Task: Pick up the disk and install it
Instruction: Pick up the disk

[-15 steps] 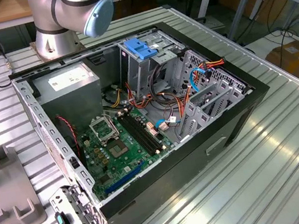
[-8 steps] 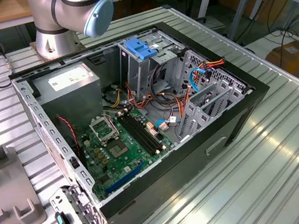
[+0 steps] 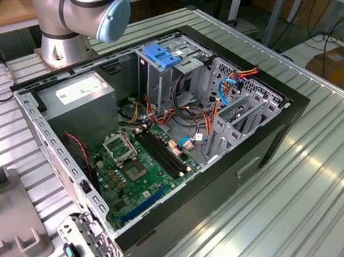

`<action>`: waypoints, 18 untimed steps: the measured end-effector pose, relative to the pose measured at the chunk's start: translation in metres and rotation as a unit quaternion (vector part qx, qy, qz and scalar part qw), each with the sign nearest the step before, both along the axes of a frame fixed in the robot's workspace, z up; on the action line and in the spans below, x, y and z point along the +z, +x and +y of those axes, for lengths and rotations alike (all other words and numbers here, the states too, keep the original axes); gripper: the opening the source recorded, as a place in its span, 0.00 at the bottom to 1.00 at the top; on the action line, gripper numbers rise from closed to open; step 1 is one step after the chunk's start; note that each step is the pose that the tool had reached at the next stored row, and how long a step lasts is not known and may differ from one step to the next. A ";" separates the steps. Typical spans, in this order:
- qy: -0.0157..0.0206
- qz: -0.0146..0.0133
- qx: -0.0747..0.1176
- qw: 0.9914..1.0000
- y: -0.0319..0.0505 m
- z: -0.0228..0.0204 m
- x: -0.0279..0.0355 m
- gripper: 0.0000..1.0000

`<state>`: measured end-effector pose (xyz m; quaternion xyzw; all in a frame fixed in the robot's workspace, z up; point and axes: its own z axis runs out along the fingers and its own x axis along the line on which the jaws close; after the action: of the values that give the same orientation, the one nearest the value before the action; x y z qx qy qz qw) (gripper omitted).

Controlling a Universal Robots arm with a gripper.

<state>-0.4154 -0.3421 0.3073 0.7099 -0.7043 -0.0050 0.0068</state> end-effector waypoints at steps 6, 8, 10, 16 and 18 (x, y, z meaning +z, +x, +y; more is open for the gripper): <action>0.000 0.000 0.000 1.000 0.0000 0.0047 -0.0003 0.60; 0.000 0.000 0.000 1.000 0.0001 0.0047 -0.0014 0.60; 0.000 0.000 0.000 1.000 0.0000 0.0047 -0.0018 0.60; 0.000 0.000 0.000 1.000 0.0000 0.0047 -0.0021 0.60; 0.000 0.000 0.000 1.000 0.0000 0.0047 -0.0021 0.60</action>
<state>-0.4154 -0.3373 0.3052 0.7099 -0.7042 -0.0050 0.0068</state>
